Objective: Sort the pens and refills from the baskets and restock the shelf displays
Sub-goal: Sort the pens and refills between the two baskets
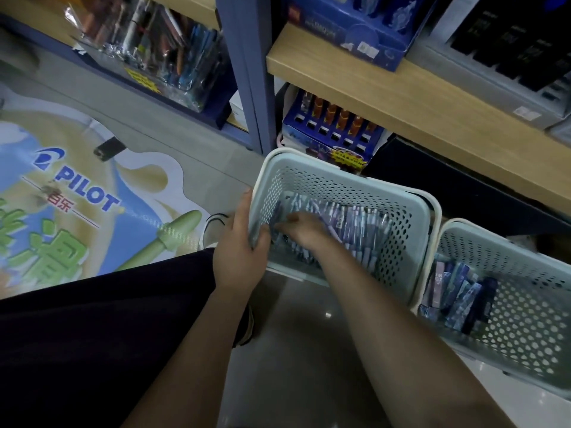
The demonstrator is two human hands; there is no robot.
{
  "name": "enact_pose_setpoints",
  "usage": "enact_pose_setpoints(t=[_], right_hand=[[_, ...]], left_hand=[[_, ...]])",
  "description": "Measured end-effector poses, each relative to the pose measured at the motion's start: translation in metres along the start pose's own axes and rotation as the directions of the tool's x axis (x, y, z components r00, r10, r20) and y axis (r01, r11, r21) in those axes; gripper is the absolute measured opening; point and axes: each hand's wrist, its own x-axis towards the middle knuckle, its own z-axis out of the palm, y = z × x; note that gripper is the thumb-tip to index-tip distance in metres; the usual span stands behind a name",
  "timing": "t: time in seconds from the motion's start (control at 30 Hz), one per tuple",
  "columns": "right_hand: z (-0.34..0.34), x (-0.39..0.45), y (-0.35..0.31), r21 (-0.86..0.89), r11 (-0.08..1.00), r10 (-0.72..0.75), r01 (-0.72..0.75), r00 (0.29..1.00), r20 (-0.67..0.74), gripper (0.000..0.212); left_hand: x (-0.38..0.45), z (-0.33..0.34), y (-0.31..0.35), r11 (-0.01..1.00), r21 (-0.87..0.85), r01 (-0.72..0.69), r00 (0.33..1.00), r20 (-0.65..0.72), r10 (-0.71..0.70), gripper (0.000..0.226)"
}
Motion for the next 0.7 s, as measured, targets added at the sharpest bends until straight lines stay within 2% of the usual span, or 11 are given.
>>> enact_pose_setpoints(t=[0.17,0.3,0.37,0.5,0.57,0.63,0.67,0.7], right_hand=[[0.016,0.013,-0.007,0.043,0.998,0.035,-0.036,0.999,0.016,0.043],[0.007,0.012,-0.011,0.109,0.988,0.105,-0.108,0.994,0.032,0.066],[0.006,0.015,-0.012,0.12,0.983,0.136,-0.141,0.989,0.049,0.07],[0.007,0.015,-0.013,0.129,0.983,0.125,-0.132,0.99,0.065,0.055],[0.009,0.019,-0.009,0.142,0.983,0.117,-0.12,0.993,0.026,0.033],[0.012,0.029,-0.001,0.227,0.964,0.147,-0.137,0.989,-0.031,0.007],[0.014,0.034,0.003,0.272,0.951,0.168,-0.146,0.984,-0.06,0.003],[0.015,0.038,0.004,0.305,0.941,0.178,-0.145,0.981,-0.082,0.009]], left_hand=[[0.001,0.001,-0.001,1.0,-0.027,-0.011,1.0,-0.018,0.011,0.067],[0.0,0.0,0.0,0.998,-0.056,-0.007,1.0,-0.025,0.006,0.068],[0.0,-0.001,0.0,0.997,-0.074,-0.001,1.0,-0.021,0.0,0.069],[0.002,-0.002,-0.002,0.996,-0.086,0.014,1.0,-0.003,-0.015,0.067],[0.002,-0.002,-0.002,0.995,-0.1,0.025,1.0,0.001,-0.025,0.066],[0.001,-0.001,-0.002,0.994,-0.103,0.025,1.0,-0.001,-0.025,0.064],[0.0,-0.001,-0.002,0.994,-0.105,0.019,1.0,-0.002,-0.019,0.064],[0.0,-0.002,-0.002,0.994,-0.105,0.011,1.0,-0.006,-0.011,0.064]])
